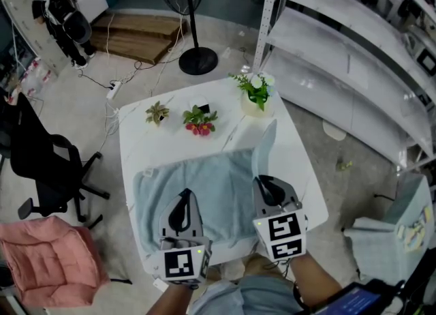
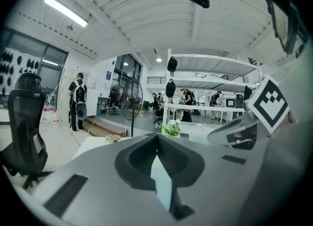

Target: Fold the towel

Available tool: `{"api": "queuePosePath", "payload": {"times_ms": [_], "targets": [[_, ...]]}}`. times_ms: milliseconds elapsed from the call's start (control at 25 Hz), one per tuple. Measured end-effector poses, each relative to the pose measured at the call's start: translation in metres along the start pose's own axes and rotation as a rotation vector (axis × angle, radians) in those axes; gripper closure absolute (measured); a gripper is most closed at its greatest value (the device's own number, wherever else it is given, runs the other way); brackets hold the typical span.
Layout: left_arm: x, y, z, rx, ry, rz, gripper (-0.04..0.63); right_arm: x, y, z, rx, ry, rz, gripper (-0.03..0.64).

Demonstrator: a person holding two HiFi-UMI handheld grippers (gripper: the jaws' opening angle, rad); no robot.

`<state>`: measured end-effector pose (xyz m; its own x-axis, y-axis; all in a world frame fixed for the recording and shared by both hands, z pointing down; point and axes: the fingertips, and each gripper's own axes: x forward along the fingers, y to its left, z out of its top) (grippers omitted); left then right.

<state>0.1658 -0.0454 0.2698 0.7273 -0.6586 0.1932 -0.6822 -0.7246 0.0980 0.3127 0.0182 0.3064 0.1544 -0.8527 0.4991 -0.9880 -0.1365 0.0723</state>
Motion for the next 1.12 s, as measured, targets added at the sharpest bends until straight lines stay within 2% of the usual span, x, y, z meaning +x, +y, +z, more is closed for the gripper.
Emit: {"api": "queuePosePath", "payload": {"times_ms": [720, 1120], "targets": [[-0.055, 0.063, -0.001, -0.004, -0.023, 0.079, 0.591, 0.004, 0.077, 0.017, -0.037, -0.031, 0.054, 0.584], [-0.091, 0.109, -0.013, -0.024, -0.011, 0.153, 0.591, 0.021, 0.134, 0.006, -0.053, 0.011, 0.119, 0.584]]}}
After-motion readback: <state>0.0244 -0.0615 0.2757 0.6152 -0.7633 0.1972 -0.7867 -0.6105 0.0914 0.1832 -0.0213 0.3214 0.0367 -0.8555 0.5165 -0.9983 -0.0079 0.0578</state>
